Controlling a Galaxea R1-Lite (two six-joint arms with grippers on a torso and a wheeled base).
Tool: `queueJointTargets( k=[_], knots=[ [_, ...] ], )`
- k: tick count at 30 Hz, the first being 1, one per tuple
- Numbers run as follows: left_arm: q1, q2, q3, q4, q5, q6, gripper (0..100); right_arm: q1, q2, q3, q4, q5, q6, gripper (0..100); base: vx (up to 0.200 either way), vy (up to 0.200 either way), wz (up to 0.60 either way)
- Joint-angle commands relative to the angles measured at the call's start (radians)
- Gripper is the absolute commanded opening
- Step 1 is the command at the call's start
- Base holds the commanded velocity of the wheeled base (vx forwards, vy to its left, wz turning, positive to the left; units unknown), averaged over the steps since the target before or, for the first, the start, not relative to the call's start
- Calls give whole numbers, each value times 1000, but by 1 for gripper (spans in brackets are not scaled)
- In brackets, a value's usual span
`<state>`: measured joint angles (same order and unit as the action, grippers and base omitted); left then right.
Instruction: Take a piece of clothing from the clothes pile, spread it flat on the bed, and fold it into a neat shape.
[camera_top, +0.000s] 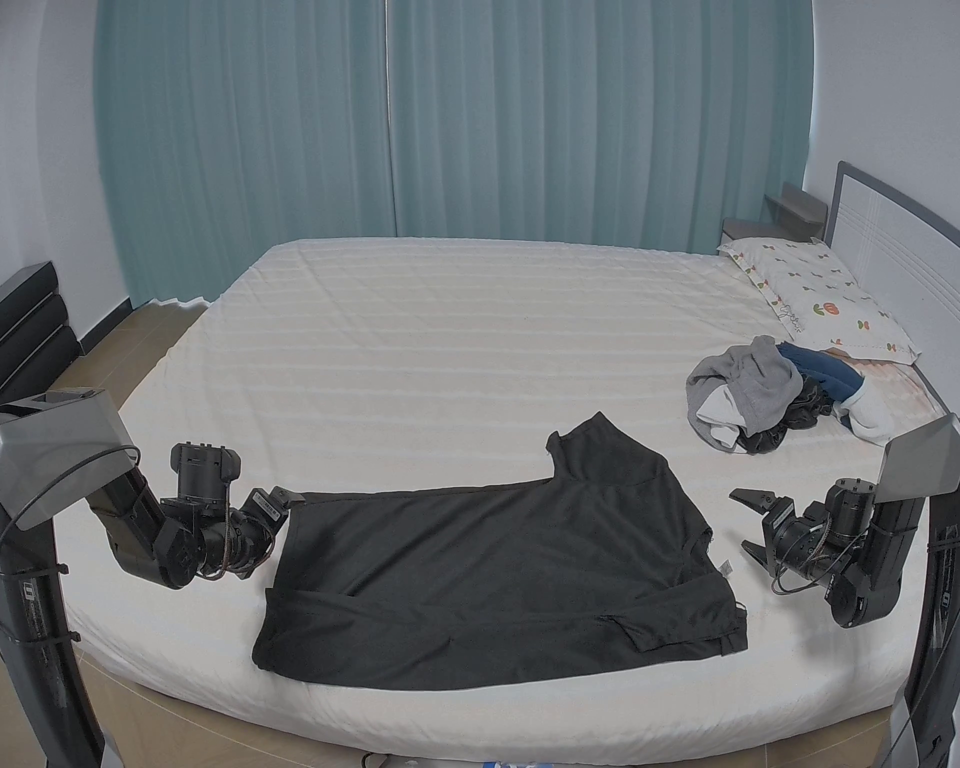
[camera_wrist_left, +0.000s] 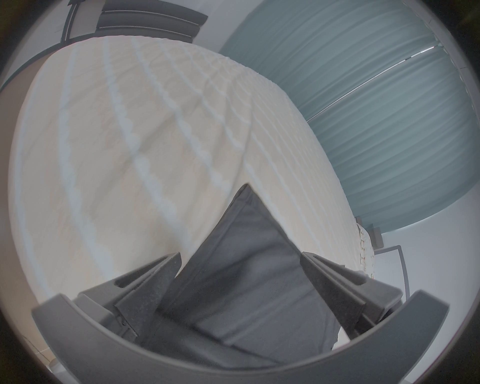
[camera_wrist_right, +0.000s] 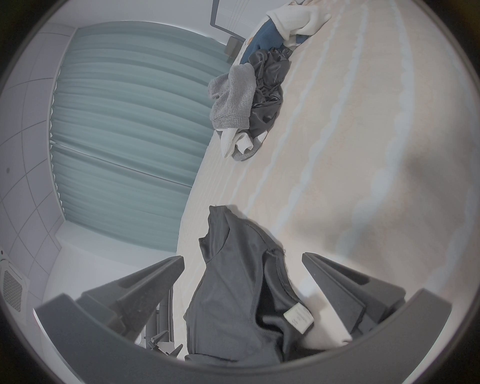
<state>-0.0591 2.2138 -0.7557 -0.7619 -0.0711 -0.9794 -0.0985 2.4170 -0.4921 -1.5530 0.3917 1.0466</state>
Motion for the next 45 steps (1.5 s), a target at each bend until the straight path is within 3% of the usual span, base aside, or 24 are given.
queueJointTargets(
  k=[1, 10, 17, 24, 45],
  knots=[
    [10, -2, -16, -2, 5, 2, 100, 0, 2, 0, -7, 1, 1, 100, 0, 0, 0],
    [7, 23, -96, 1, 8, -1, 100, 0, 2, 3, -7, 1, 1, 100, 0, 0, 0],
    [7, 95, -240, 9, 5, 19, 100, 0, 2, 4, -7, 3, 0, 100, 0, 0, 0],
    [-11, 224, -379, 3, 60, 168, 100, 6, 2, 6, -7, -1, 0, 100, 0, 0, 0],
    [-42, 299, -390, -25, 169, 252, 100, 20, 17, 0, -7, -5, -36, 100, 0, 0, 0]
  ],
)
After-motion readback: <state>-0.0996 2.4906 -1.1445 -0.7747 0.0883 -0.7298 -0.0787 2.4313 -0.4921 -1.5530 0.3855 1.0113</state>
